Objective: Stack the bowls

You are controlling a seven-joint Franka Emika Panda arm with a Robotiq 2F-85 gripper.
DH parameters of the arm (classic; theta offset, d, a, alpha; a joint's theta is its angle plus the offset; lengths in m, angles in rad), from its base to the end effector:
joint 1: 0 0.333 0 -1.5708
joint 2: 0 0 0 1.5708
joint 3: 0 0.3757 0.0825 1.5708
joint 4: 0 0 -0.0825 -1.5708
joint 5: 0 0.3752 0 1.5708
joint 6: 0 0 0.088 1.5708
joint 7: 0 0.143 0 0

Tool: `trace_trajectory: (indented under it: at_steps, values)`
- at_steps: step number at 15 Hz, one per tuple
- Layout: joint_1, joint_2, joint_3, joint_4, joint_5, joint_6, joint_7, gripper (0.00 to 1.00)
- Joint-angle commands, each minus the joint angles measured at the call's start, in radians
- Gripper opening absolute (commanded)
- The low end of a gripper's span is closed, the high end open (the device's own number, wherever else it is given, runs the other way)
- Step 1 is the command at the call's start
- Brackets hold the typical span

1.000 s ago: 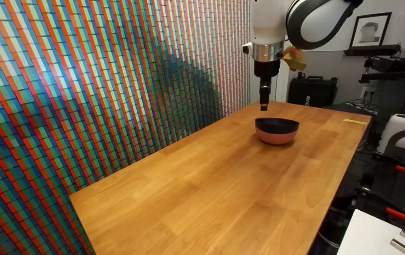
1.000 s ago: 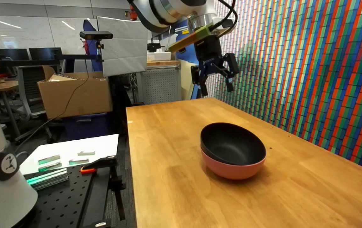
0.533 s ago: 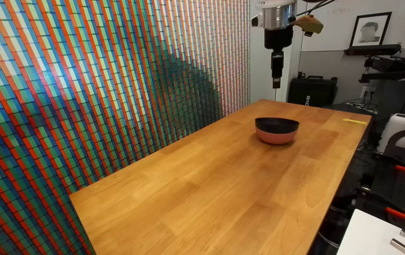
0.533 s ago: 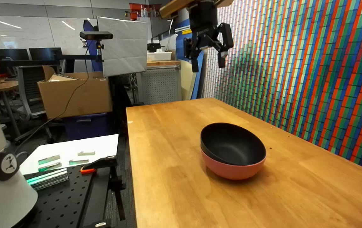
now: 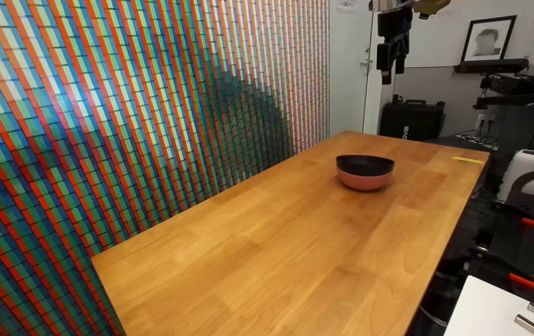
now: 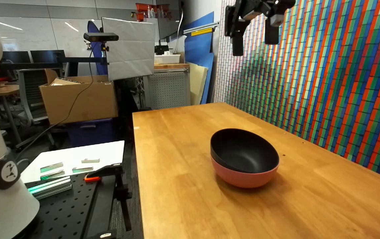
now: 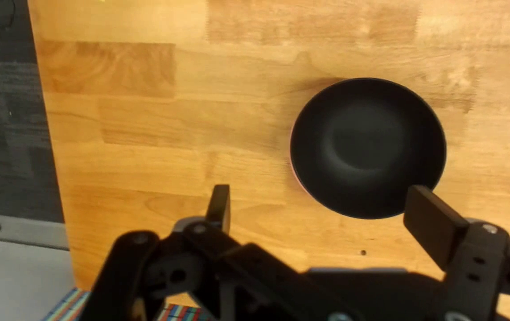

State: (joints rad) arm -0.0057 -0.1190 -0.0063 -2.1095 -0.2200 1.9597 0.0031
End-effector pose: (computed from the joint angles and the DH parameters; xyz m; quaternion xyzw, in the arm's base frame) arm 0.4978 -0.0277 0.4948 0.9942 0.0357 -0.0157 0.1005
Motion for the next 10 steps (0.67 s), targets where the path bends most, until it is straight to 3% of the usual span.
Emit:
trace_trajectory:
  at_steps: [1, 5, 10]
  values:
    - [-0.016, 0.008, -0.01, 0.067, 0.059, -0.053, 0.068, 1.0]
    - [0.0, 0.011, -0.001, 0.103, 0.156, -0.017, 0.032, 1.0]
    - [0.018, 0.047, 0.024, 0.153, 0.166, -0.029, 0.036, 1.0]
